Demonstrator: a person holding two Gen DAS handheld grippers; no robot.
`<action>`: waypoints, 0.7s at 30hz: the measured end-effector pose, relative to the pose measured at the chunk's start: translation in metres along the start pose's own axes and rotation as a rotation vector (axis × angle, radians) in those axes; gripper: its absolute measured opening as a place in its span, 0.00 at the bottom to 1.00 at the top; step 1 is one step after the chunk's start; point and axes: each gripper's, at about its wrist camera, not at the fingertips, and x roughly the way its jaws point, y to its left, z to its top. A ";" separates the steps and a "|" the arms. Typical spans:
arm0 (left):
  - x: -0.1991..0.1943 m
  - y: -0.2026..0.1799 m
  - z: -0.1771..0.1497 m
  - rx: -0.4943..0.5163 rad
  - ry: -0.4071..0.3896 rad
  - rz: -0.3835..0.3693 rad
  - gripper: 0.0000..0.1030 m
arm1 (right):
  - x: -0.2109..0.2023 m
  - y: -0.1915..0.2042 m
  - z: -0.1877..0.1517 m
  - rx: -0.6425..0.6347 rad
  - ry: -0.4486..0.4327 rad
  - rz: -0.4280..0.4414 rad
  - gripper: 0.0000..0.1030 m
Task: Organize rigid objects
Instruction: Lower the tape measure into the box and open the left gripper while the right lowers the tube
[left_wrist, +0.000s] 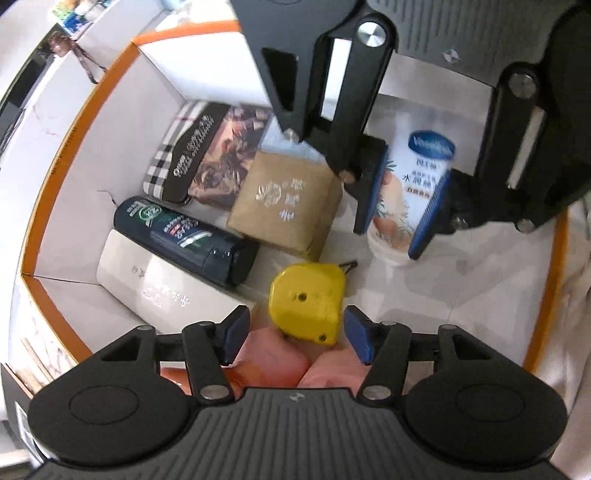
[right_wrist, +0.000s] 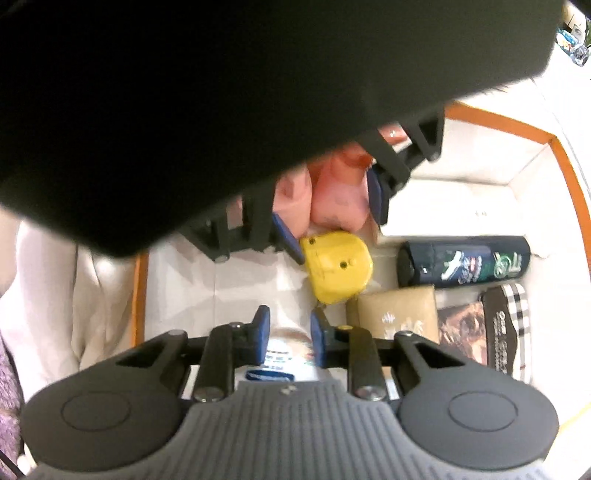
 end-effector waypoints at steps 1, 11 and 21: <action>-0.003 -0.002 0.000 -0.018 -0.014 -0.005 0.67 | -0.002 0.000 -0.003 0.000 0.012 -0.008 0.24; -0.034 -0.019 0.001 -0.168 -0.095 0.004 0.61 | -0.022 0.006 -0.017 0.003 0.107 -0.072 0.39; -0.036 -0.010 -0.005 -0.270 -0.115 0.014 0.61 | -0.007 0.001 -0.008 0.056 0.206 -0.049 0.48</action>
